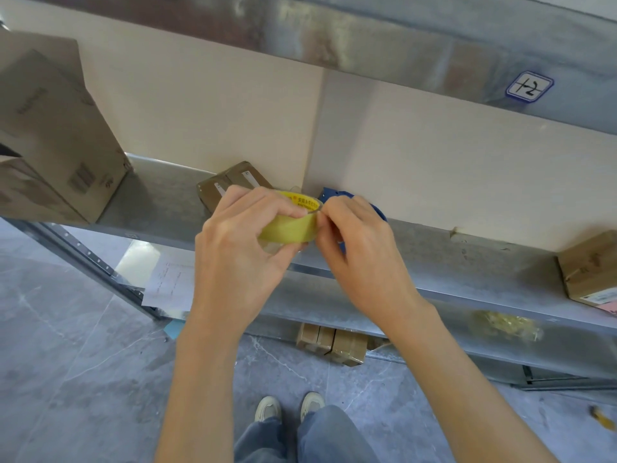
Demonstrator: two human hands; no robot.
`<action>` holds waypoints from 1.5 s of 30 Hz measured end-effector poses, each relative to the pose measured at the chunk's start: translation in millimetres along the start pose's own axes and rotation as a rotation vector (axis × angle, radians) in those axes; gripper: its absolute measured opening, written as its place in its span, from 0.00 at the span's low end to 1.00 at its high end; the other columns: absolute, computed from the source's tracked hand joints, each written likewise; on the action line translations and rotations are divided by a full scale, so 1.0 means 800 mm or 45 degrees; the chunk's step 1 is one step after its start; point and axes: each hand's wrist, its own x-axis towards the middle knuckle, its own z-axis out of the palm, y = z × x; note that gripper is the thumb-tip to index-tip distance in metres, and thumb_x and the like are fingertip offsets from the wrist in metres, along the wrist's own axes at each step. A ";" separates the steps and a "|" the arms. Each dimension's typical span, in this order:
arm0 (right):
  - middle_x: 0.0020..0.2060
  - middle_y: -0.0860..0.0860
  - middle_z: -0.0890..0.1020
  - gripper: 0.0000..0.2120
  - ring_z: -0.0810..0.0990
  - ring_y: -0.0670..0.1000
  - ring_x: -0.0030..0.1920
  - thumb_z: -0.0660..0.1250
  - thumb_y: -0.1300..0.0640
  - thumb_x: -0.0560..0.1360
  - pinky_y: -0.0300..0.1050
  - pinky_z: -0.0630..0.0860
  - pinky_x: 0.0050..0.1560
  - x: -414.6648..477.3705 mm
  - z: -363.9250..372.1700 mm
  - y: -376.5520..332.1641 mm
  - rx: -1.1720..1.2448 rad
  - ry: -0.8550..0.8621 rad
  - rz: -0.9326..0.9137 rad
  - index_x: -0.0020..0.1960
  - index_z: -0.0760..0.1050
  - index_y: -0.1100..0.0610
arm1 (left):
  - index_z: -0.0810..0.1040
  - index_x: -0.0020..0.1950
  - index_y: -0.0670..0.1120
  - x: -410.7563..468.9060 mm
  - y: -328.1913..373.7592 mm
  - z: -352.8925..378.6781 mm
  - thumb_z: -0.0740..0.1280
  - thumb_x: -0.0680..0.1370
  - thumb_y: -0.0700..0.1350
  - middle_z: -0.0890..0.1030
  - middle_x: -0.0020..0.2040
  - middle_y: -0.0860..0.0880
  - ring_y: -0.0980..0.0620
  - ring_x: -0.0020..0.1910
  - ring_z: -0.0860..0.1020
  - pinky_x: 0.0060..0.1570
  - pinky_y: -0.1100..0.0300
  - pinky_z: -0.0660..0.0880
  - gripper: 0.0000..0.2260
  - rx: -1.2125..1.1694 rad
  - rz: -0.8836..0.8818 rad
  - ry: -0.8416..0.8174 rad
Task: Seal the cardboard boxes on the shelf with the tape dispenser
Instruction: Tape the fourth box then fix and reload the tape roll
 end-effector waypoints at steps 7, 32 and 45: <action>0.31 0.48 0.70 0.10 0.67 0.52 0.35 0.64 0.65 0.74 0.38 0.63 0.35 0.004 0.006 0.004 0.070 0.066 0.079 0.35 0.69 0.59 | 0.84 0.47 0.45 0.000 0.001 0.002 0.81 0.66 0.38 0.83 0.46 0.55 0.51 0.47 0.76 0.44 0.59 0.74 0.12 0.009 -0.011 0.013; 0.37 0.46 0.66 0.10 0.64 0.50 0.39 0.55 0.53 0.83 0.40 0.60 0.41 -0.003 0.005 -0.017 0.104 0.244 0.230 0.43 0.63 0.53 | 0.83 0.48 0.46 0.003 0.022 0.014 0.78 0.69 0.42 0.82 0.45 0.55 0.48 0.44 0.78 0.41 0.50 0.76 0.10 -0.116 -0.103 0.192; 0.35 0.48 0.66 0.12 0.63 0.49 0.36 0.57 0.62 0.82 0.40 0.59 0.37 0.003 0.006 -0.002 0.003 0.260 0.115 0.41 0.71 0.64 | 0.84 0.47 0.45 0.002 0.020 0.017 0.82 0.67 0.44 0.83 0.45 0.56 0.48 0.45 0.79 0.41 0.52 0.76 0.12 -0.065 -0.131 0.242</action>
